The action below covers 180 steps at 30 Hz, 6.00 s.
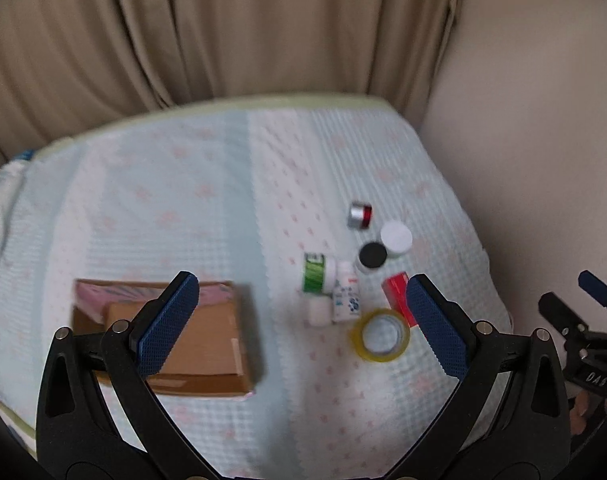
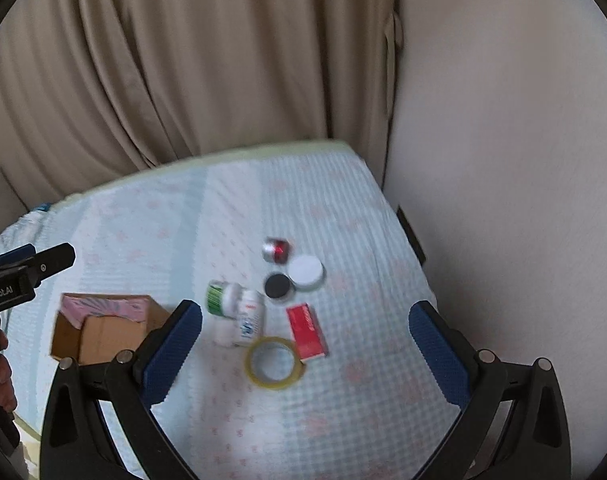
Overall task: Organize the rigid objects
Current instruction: 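Grasp the green-labelled jar with the left gripper while the right gripper grasps the red MARUBI box, then carry the green jar and red box into the cardboard box and release both, then lift both grippers away from the box toward the remaining items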
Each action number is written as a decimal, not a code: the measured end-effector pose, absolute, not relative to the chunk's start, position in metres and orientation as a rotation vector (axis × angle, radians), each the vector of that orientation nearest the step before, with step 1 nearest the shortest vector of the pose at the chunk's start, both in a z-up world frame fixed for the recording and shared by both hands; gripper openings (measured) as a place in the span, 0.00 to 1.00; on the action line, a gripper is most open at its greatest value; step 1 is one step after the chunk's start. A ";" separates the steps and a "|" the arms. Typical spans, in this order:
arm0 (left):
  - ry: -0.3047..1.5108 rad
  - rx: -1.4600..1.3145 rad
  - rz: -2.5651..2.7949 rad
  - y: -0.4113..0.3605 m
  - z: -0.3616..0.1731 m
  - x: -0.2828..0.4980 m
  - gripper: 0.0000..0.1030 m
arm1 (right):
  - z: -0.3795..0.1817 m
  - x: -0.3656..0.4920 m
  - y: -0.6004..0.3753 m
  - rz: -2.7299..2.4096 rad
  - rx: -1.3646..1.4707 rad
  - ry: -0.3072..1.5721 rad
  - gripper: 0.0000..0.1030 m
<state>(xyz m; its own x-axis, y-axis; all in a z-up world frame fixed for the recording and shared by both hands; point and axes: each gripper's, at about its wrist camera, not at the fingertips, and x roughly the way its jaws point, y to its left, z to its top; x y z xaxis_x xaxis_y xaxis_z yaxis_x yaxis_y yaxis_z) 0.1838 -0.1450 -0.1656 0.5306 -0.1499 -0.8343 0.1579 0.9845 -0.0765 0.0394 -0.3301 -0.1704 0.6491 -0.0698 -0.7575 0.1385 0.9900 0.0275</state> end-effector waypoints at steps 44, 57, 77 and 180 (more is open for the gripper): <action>1.479 0.186 -0.242 -0.215 -0.437 0.344 0.51 | -0.461 0.197 -0.362 -0.066 0.051 1.499 0.38; 1.259 0.072 -0.225 -0.182 -0.299 0.294 0.51 | -0.325 0.162 -0.411 -0.072 0.236 1.283 0.38; 1.028 -0.085 -0.051 0.019 -0.133 0.172 0.51 | -0.152 0.130 -0.208 0.179 0.149 1.072 0.38; 0.928 0.072 -0.208 0.039 -0.115 0.098 1.00 | -0.135 0.005 -0.150 -0.056 0.002 0.910 1.00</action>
